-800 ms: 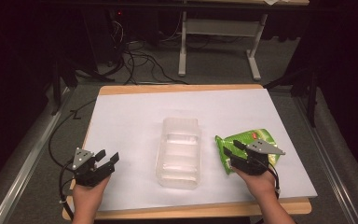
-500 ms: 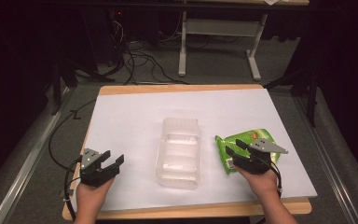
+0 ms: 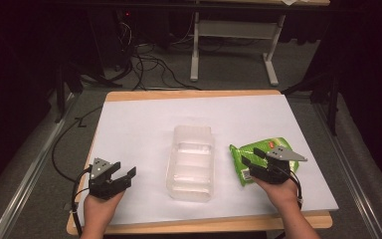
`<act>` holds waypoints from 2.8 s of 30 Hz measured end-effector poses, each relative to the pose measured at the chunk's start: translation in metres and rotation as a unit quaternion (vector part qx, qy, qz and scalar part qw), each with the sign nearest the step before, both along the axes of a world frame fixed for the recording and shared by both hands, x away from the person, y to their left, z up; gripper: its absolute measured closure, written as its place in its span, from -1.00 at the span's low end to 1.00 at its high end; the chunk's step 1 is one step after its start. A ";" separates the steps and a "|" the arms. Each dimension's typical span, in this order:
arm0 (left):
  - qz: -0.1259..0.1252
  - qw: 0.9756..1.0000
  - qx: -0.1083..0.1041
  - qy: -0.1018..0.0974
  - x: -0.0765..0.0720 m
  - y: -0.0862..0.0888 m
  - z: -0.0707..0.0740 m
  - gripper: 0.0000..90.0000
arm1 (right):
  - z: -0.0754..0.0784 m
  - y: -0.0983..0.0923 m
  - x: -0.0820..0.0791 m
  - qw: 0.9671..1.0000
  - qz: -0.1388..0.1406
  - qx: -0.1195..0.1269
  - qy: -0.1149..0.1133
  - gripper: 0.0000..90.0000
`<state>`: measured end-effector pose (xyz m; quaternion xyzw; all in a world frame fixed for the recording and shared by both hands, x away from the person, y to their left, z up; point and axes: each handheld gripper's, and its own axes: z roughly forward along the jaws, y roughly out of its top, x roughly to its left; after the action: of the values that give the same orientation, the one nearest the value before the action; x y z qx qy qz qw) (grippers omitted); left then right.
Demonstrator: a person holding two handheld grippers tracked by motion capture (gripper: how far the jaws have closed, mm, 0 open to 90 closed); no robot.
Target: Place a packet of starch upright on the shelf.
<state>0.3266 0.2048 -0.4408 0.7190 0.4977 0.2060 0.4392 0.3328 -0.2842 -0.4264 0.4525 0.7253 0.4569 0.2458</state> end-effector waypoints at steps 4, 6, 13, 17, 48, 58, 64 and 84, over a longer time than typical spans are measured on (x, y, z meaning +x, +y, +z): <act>-0.003 1.000 -0.002 0.001 0.001 0.000 -0.001 -0.16 | -0.001 -0.013 0.004 1.000 -0.017 0.004 0.009 -0.10; -0.002 1.000 0.003 -0.002 0.000 -0.001 -0.001 -0.17 | -0.002 -0.020 0.005 1.000 -0.027 0.000 0.008 -0.10; -0.009 1.000 0.013 0.001 0.000 -0.003 -0.002 -0.21 | -0.006 -0.049 0.007 0.997 -0.069 0.000 0.021 -0.13; -0.012 1.000 0.017 0.001 0.000 -0.003 -0.002 -0.22 | -0.008 -0.060 0.007 0.996 -0.083 -0.005 0.032 -0.16; -0.035 0.998 0.046 0.003 0.000 -0.011 -0.003 -0.22 | -0.047 -0.131 0.011 0.965 -0.188 0.078 0.164 -0.13; -0.039 0.998 0.054 0.005 0.000 -0.014 -0.004 -0.22 | -0.038 -0.128 0.006 0.976 -0.128 0.118 0.133 0.85; -0.040 0.998 0.057 0.005 0.000 -0.014 -0.004 -0.22 | -0.027 -0.116 0.004 0.987 -0.105 0.080 0.096 0.97; -0.035 0.998 0.056 -0.004 -0.001 -0.014 -0.003 -0.20 | 0.037 -0.058 -0.021 0.995 -0.017 0.069 -0.072 0.99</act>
<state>0.3252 0.1907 -0.4438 0.7589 0.4578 0.2209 0.4071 0.3116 -0.3423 -0.3890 0.4466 0.6645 0.5331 0.2735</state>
